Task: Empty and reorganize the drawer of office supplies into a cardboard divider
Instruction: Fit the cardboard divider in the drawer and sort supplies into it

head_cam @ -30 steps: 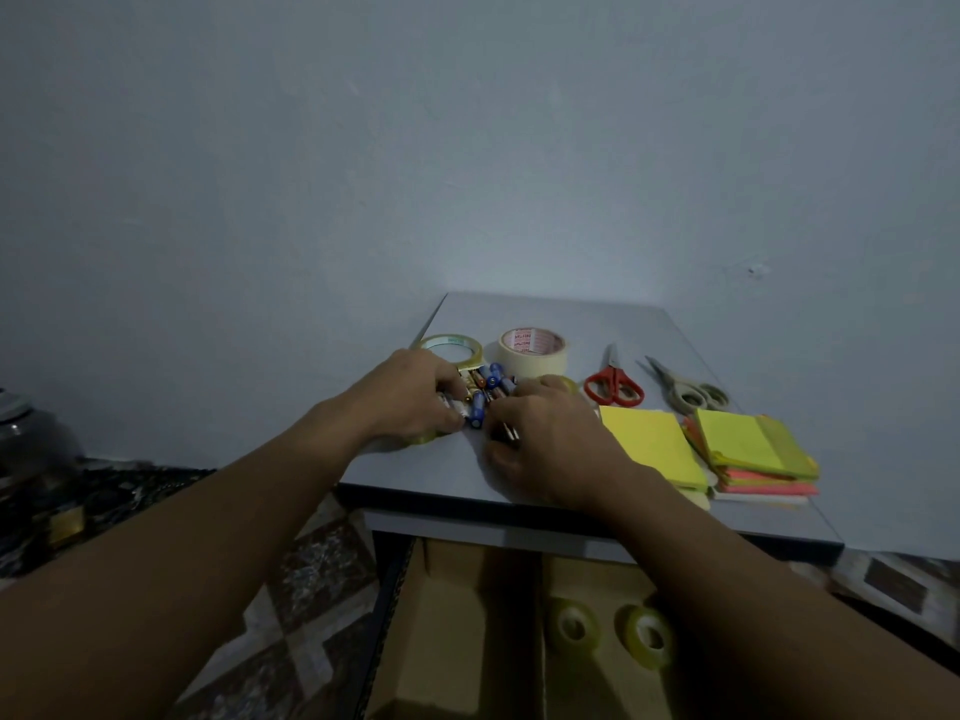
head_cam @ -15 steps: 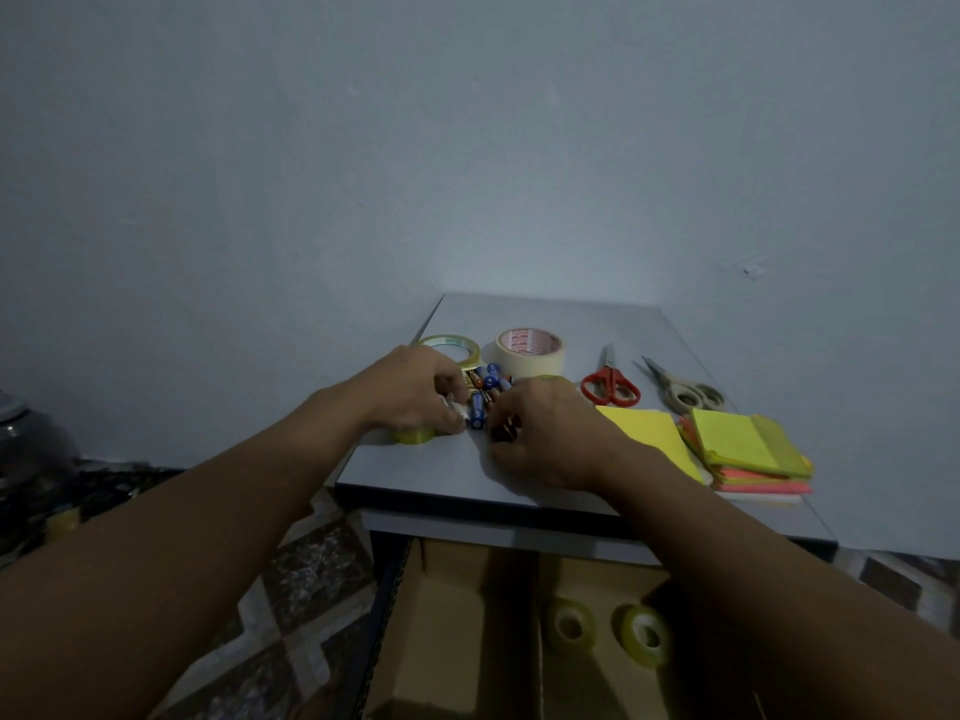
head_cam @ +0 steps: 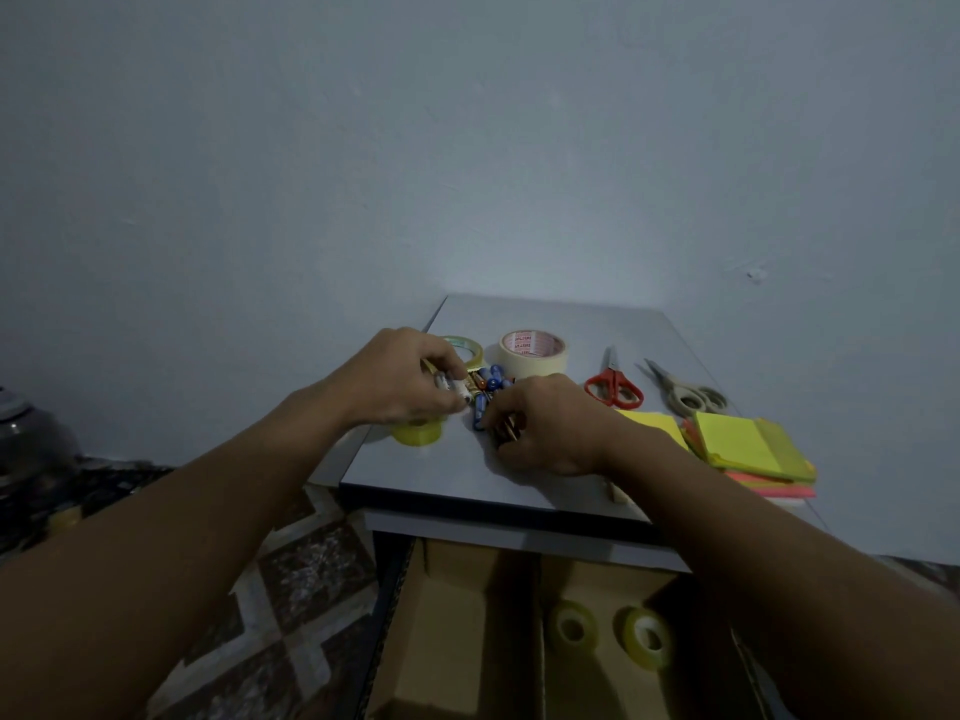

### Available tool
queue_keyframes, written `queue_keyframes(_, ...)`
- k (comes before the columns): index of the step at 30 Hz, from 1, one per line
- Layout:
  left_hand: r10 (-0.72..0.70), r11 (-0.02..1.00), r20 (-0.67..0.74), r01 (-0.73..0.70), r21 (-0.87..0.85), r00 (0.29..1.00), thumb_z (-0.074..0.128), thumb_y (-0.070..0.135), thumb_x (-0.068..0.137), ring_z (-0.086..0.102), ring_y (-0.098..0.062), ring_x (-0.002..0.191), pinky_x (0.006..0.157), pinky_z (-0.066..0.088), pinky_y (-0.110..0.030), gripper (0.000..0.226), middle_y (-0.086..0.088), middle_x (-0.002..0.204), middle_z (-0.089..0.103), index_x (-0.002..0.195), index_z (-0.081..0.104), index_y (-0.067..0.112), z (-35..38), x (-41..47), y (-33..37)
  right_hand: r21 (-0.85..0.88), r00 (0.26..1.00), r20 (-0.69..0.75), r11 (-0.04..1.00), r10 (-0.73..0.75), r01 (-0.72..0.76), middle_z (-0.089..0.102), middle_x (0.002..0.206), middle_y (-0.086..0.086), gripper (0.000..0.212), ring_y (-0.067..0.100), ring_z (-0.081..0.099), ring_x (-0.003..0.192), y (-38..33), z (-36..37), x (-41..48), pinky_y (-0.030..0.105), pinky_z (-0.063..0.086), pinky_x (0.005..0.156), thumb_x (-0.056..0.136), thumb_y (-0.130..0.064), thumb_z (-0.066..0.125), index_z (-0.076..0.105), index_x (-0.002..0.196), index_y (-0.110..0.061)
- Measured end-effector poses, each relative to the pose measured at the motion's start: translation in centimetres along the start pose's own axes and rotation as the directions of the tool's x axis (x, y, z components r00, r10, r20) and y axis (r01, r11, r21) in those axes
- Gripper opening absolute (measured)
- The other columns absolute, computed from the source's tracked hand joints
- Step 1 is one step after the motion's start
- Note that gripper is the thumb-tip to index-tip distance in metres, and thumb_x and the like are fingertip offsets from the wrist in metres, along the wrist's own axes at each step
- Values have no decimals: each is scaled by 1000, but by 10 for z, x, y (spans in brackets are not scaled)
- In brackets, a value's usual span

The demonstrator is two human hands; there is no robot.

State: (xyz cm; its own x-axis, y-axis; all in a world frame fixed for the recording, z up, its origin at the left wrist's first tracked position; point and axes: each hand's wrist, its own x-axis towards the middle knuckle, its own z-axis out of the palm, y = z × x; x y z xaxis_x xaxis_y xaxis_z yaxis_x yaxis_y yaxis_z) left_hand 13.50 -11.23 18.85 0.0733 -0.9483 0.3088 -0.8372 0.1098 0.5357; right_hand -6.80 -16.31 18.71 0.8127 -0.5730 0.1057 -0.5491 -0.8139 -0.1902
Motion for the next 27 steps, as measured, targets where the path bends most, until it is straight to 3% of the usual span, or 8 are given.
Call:
queue_keyframes(2, -8, 1000, -19, 7, -30, 1000, 88, 28, 71, 63, 0, 63, 65, 51, -23, 28, 15, 70, 67, 96, 77, 22, -7, -7, -1, -20, 999, 54, 1000, 2, -1, 67, 109, -1, 32, 18, 62, 97, 0, -3, 2, 34, 54, 80, 84, -32, 67, 70, 115, -25)
queue_keyframes(5, -16, 995, -28, 13, -104, 999, 88, 26, 72, 64, -2, 61, 67, 53, -28, 26, 19, 67, 70, 95, 77, 22, -19, -24, -1, -65, 990, 144, 998, 6, 4, 64, 114, 0, 40, 16, 57, 98, -2, -9, 4, 32, 50, 82, 83, -27, 70, 66, 122, -26)
queue_keyframes(11, -47, 972, -9, 44, -230, 999, 88, 38, 67, 67, -34, 67, 67, 55, -41, 30, -10, 72, 73, 92, 77, 26, -33, -71, -10, -101, 974, 225, 994, -24, 47, 62, 120, -1, 44, 13, 52, 99, -6, -13, 7, 26, 40, 80, 85, -25, 73, 63, 128, -25)
queue_keyframes(14, -97, 961, 24, 99, -258, 995, 88, 26, 72, 68, -26, 64, 71, 55, -35, 23, -10, 71, 74, 92, 77, 23, -34, -92, -12, -90, 967, 251, 994, -42, 66, 66, 118, -3, 39, 14, 57, 104, -12, -14, 7, 25, 43, 82, 85, -28, 74, 67, 123, -23)
queue_keyframes(19, -126, 946, 72, 142, -293, 989, 87, 20, 73, 61, -13, 59, 64, 49, -24, 20, -13, 68, 72, 91, 77, 23, -32, -121, -14, -72, 961, 269, 994, -58, 80, 69, 113, -5, 34, 11, 61, 101, -22, -10, 8, 25, 47, 85, 87, -34, 72, 67, 119, -24)
queue_keyframes(24, -118, 945, 94, 141, -294, 989, 86, 14, 74, 63, -9, 57, 60, 51, -17, 22, -7, 67, 73, 92, 77, 22, -24, -144, -6, -71, 967, 248, 995, -48, 68, 68, 111, -5, 31, 13, 61, 101, -29, -5, 6, 28, 48, 88, 87, -34, 71, 68, 117, -24)
queue_keyframes(27, -108, 954, 93, 129, -272, 990, 88, 17, 73, 67, -16, 59, 61, 53, -18, 24, -5, 69, 73, 93, 76, 22, -18, -159, -2, -83, 977, 211, 995, -32, 51, 69, 108, -6, 31, 13, 62, 100, -31, -3, 2, 28, 49, 86, 86, -34, 71, 69, 115, -24)
